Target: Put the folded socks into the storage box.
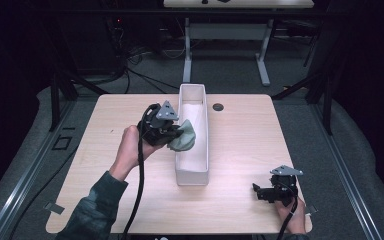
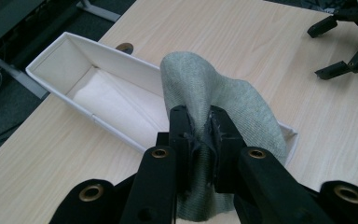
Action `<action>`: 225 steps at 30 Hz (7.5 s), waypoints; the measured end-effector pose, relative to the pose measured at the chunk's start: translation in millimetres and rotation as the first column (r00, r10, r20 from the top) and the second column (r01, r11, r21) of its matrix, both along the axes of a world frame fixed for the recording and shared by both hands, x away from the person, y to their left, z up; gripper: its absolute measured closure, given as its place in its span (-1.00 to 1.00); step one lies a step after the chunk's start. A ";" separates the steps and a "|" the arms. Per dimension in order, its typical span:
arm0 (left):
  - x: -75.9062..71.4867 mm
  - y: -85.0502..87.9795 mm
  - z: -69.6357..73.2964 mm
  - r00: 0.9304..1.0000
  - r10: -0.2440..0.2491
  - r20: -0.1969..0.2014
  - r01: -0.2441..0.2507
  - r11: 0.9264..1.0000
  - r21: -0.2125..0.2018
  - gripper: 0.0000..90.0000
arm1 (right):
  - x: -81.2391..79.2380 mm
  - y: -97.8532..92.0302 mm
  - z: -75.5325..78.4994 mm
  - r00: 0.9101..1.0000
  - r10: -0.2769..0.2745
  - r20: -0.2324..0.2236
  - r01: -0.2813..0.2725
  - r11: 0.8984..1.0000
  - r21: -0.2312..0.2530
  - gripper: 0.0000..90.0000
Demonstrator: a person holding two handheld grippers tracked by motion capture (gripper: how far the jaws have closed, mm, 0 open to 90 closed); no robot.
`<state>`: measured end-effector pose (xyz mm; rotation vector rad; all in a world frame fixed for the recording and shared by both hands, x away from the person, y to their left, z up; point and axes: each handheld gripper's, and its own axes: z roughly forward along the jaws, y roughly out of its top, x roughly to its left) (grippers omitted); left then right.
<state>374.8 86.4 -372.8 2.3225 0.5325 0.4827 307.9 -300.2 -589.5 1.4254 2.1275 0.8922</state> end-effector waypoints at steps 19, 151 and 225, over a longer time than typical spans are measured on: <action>3.7 -20.7 -19.1 0.999 -0.037 -0.037 0.037 0.999 0.003 0.81 | -0.2 0.1 0.0 1.000 -0.002 -0.001 0.002 1.000 0.001 -0.98; 30.6 -66.1 -110.1 0.932 -0.050 -0.360 0.158 0.948 0.277 0.67 | -0.5 -0.2 0.4 1.000 0.000 -0.004 0.000 1.000 -0.004 -0.98; -12.3 28.5 -49.3 0.985 0.086 -0.152 -0.070 0.992 0.105 -0.74 | -0.4 -0.2 0.4 1.000 -0.001 -0.004 0.001 1.000 -0.004 -0.98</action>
